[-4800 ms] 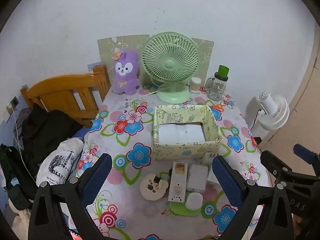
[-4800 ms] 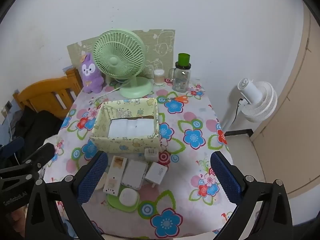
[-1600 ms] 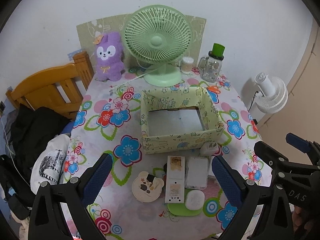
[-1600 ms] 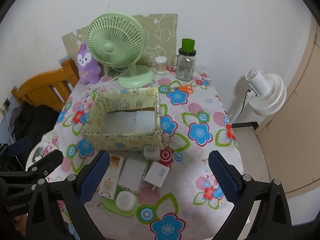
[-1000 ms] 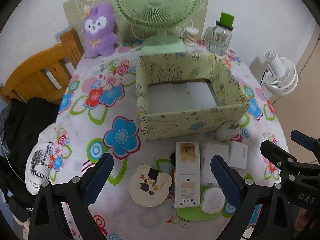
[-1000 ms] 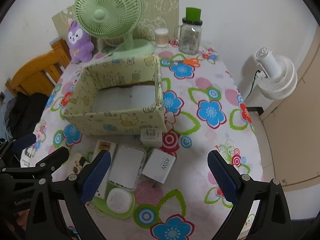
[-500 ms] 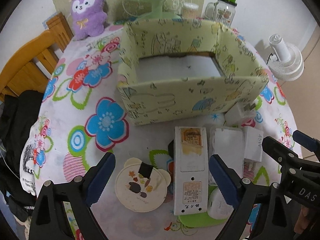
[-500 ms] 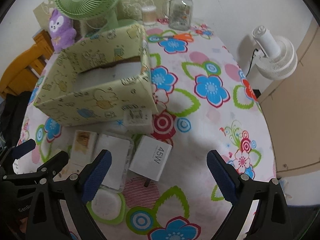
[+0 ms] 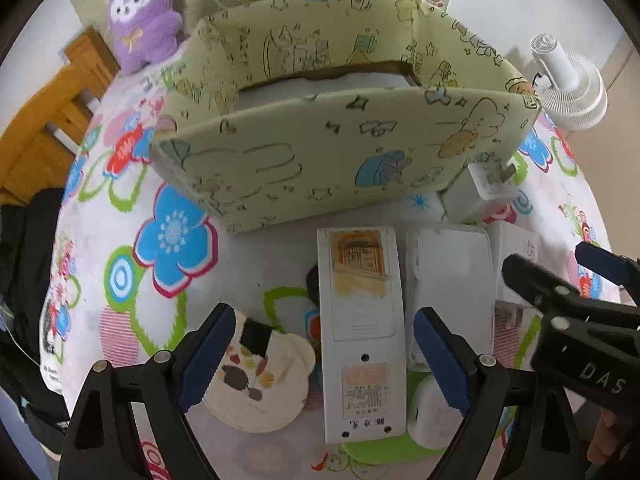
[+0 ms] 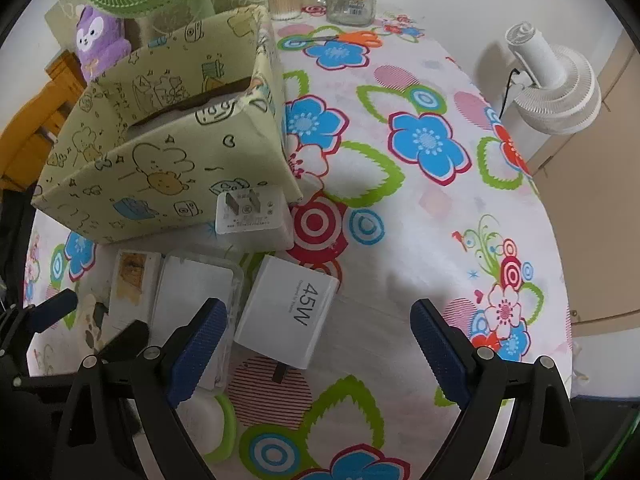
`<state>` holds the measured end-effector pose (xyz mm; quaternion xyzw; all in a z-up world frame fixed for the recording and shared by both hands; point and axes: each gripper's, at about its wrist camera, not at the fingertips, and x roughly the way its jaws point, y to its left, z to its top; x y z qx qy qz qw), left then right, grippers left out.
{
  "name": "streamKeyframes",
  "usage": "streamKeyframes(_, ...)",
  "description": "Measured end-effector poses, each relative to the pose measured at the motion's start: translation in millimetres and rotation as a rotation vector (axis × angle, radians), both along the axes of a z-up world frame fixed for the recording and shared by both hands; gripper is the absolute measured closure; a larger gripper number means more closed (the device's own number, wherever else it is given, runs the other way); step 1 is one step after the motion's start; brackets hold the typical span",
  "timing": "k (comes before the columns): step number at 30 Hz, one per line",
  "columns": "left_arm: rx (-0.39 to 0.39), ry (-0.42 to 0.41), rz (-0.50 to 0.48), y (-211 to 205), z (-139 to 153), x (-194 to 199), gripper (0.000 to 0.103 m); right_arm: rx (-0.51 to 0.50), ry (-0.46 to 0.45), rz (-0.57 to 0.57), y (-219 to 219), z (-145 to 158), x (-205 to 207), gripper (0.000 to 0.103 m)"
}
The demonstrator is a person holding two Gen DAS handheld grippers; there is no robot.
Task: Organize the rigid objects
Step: 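Move both tools down toward the white items in front of the fabric box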
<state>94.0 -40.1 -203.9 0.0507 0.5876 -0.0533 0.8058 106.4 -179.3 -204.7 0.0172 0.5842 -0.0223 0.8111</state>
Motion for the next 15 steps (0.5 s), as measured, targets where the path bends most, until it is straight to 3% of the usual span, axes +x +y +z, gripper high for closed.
streamKeyframes(9,0.026,0.006,-0.003,-1,-1,5,0.008,0.008,0.048,-0.048,-4,-15,6,0.014)
streamKeyframes(13,0.056,-0.006,-0.004,-5,0,3,0.008,-0.035,0.038,-0.034,2,-16,7,0.014)
streamKeyframes(15,0.065,-0.003,0.002,-5,1,1,0.008,-0.024,0.043,-0.029,5,-20,9,0.019)
